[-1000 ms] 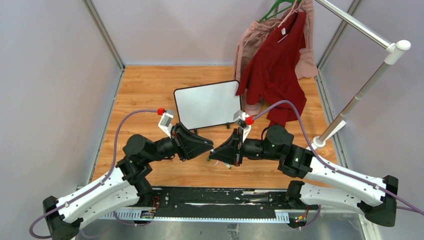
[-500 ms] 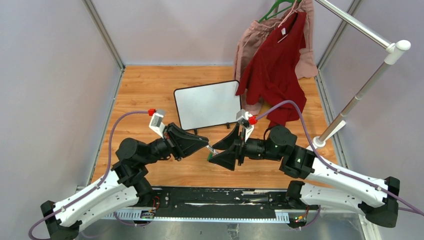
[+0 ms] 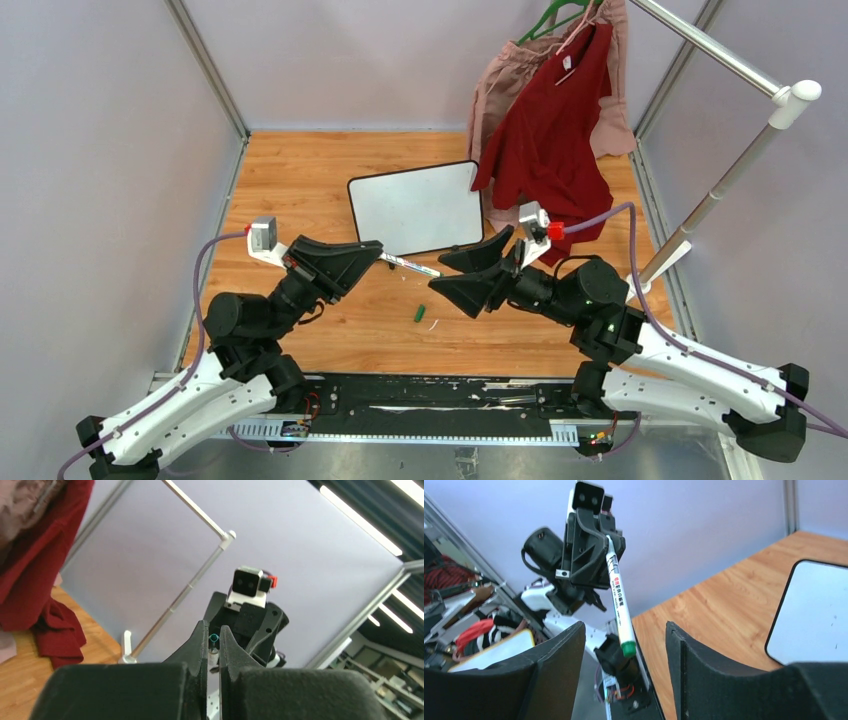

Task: Write a sentence on the whiteboard
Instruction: Adjust the whiteboard marker.

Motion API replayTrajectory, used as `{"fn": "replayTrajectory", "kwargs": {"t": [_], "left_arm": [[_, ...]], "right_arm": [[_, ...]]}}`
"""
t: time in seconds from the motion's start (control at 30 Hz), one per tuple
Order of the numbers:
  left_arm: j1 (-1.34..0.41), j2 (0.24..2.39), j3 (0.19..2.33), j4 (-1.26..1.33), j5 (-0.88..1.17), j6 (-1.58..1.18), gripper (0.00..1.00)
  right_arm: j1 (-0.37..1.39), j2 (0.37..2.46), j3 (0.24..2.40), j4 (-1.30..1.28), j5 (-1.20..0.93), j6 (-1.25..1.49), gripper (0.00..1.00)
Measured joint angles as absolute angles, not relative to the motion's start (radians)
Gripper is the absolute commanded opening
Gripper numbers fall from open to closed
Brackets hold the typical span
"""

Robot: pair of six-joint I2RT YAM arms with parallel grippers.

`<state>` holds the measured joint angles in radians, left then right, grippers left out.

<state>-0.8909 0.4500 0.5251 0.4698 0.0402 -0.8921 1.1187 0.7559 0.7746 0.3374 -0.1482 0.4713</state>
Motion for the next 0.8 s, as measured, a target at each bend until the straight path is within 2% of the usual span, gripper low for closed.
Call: {"fn": "replayTrajectory", "kwargs": {"t": [0.13,0.27,0.43,0.53,0.67,0.8], "left_arm": [[-0.891,0.44,0.525,0.494,-0.059,-0.912,0.0],[-0.891,0.442,0.525,0.505,-0.135,-0.938,0.0],[-0.891,0.457,0.526,0.531,-0.187,-0.977,0.0],[-0.891,0.467,0.526,0.545,-0.209,-1.001,0.0],[-0.891,0.47,0.527,0.555,-0.234,-1.032,0.0],[-0.891,0.47,0.527,0.562,-0.255,-1.059,0.0]], "right_arm": [[1.119,0.751,0.743,0.447,-0.086,0.479,0.62],[1.119,0.784,0.764,0.476,-0.058,0.484,0.68],[1.118,0.837,0.809,0.497,-0.039,0.498,0.84],[1.119,0.884,0.848,0.504,-0.039,0.521,0.86],[1.118,0.961,0.916,0.509,-0.045,0.566,0.8],[1.118,1.01,0.945,0.523,-0.065,0.609,0.65]]}}
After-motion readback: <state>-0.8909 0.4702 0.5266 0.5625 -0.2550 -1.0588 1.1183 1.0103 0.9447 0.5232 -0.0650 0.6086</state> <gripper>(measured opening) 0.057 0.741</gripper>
